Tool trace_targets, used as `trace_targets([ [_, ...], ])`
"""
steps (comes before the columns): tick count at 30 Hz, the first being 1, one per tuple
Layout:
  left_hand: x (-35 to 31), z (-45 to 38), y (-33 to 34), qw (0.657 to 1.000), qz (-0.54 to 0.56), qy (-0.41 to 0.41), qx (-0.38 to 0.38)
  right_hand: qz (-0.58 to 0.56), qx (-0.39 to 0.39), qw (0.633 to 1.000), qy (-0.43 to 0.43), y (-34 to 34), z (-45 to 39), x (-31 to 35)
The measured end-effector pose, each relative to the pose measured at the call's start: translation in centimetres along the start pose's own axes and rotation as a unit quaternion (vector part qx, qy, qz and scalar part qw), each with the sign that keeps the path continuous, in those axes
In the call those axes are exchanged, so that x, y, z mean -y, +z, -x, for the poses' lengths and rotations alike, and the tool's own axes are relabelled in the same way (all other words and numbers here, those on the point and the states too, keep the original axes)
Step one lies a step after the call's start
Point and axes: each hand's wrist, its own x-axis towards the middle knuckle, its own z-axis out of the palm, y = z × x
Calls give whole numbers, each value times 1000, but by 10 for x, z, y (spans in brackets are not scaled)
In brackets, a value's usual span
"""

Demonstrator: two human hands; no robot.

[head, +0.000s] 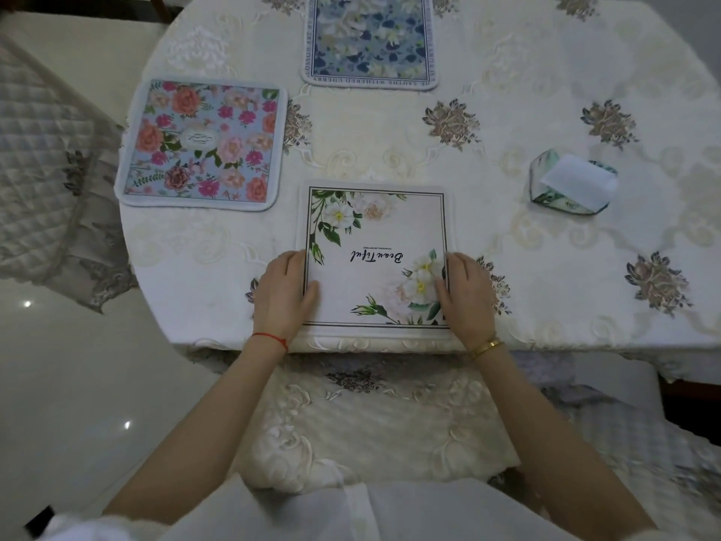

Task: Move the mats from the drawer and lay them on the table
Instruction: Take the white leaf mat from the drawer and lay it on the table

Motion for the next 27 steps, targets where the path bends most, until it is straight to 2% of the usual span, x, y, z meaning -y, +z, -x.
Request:
trace_targets([
  [7,-16,-101,23,993,-5,117,33,11,96,990,-99,35,-100,40],
  [12,-28,-141,46,988,-42,130,76,27,149,977,-150,65,-142,65],
  [18,-14,-139,55,988,-60,129,57,51,154,975,-151,68,-139,46],
  [27,-2,-121,40,997,-46,46,36,61,134,988,-44,28,-114,-25],
])
